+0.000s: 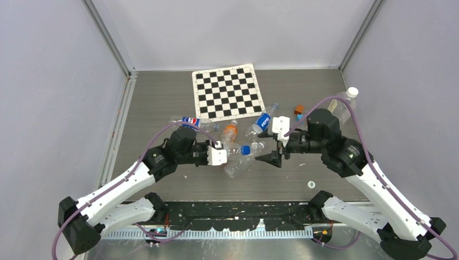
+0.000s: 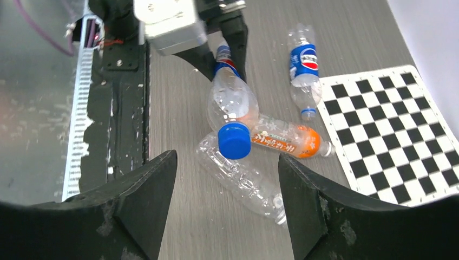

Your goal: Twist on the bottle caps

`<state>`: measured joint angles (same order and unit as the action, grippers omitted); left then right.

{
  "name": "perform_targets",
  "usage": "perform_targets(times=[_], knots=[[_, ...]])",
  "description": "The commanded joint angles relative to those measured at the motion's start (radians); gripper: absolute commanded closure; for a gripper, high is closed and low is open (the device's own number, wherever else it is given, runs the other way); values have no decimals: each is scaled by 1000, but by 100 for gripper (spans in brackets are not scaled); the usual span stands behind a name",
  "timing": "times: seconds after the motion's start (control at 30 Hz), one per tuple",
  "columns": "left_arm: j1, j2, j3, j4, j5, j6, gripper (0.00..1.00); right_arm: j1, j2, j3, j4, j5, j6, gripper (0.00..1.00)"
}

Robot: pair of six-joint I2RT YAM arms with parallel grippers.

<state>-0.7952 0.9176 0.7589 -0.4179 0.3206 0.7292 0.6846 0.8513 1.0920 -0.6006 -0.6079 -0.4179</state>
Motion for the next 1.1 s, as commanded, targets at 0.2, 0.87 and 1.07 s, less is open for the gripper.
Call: perform_targets(times=[0.2, 0.87, 1.07], knots=[[14, 2, 42, -16, 136, -44, 68, 20, 147, 112, -117, -190, -270, 26], [49, -30, 39, 4, 170, -72, 69, 59, 206, 83, -182, -166, -286, 30], [70, -42, 33, 32, 166, -96, 69, 59, 191, 51, -151, -206, -208, 33]])
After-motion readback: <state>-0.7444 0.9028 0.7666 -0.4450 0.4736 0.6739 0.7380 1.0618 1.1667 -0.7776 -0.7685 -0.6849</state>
